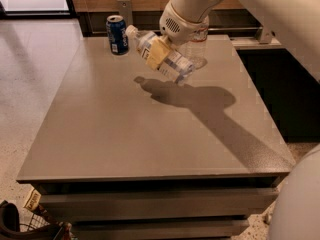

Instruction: Place blue plastic bottle upright

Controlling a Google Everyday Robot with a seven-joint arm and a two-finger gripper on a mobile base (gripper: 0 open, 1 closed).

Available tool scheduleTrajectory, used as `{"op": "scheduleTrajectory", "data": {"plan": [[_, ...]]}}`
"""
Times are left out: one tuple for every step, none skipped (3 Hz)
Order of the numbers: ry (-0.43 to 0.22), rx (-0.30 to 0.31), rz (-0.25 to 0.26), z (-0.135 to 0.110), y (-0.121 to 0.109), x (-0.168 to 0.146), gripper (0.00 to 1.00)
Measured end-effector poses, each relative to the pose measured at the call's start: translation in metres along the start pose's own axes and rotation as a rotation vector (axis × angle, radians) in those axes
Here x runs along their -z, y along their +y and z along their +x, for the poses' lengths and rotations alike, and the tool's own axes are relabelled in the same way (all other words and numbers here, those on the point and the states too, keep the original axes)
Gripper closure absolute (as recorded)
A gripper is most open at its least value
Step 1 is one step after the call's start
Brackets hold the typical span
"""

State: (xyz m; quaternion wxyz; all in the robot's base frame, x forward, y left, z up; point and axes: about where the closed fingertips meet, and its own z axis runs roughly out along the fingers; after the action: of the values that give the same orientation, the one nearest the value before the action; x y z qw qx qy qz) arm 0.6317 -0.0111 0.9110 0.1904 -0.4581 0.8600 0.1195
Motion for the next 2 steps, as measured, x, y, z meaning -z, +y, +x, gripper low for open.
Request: {"op": "scheduleTrajectory", "data": {"plan": [[-0.158, 0.073, -0.058, -0.001, -0.002, 0.010, 1.00], [-0.390, 0.155, -0.113, -0.004, 0.012, 0.025, 1.00]]}}
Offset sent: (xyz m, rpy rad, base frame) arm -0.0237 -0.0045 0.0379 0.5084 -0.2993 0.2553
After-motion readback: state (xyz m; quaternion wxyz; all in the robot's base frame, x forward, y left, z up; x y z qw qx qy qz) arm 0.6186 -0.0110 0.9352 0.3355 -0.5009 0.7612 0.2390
